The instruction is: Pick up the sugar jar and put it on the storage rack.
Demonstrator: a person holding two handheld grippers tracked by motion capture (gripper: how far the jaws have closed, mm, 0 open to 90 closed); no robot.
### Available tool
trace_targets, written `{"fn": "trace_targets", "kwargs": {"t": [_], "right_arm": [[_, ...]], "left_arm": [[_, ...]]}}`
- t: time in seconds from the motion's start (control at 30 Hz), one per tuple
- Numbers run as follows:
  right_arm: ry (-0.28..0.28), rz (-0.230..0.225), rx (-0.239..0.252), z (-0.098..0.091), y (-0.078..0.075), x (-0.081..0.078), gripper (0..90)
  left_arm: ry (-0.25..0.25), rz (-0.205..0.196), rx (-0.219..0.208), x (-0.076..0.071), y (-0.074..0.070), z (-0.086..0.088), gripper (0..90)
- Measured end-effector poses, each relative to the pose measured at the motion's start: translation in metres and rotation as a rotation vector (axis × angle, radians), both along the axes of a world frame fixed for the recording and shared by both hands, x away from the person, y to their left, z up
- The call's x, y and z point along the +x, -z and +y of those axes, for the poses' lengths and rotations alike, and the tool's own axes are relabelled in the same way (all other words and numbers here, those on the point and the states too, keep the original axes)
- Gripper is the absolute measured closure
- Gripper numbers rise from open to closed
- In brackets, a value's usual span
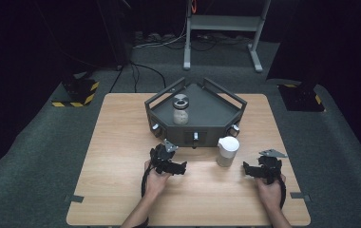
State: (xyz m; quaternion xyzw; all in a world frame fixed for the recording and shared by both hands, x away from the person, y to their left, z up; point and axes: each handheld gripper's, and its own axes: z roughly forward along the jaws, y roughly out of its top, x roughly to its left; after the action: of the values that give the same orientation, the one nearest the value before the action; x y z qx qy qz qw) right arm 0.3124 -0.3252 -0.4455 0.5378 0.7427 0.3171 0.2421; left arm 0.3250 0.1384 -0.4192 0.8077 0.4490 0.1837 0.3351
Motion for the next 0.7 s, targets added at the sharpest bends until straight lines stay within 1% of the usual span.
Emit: {"fn": "trace_targets", "kwargs": {"t": [0.03, 0.07, 0.2, 0.7], "right_arm": [[0.0, 0.0, 0.0, 0.0, 0.0, 0.0, 5.8], [0.0, 0.0, 0.0, 0.0, 0.0, 0.0, 5.8], [0.0, 0.0, 0.0, 0.0, 0.0, 0.0, 5.8], [0.0, 0.0, 0.0, 0.0, 0.0, 0.0, 5.8]], "left_arm": [[-0.001, -0.009, 0.011, -0.001, 0.001, -0.001, 3.2], [-0.005, -0.012, 0.012, -0.002, 0.002, -0.002, 3.4], [-0.005, -0.012, 0.018, -0.002, 0.006, -0.005, 3.4], [-0.02, 0.011, 0.004, -0.002, 0.016, -0.005, 3.4]]}}
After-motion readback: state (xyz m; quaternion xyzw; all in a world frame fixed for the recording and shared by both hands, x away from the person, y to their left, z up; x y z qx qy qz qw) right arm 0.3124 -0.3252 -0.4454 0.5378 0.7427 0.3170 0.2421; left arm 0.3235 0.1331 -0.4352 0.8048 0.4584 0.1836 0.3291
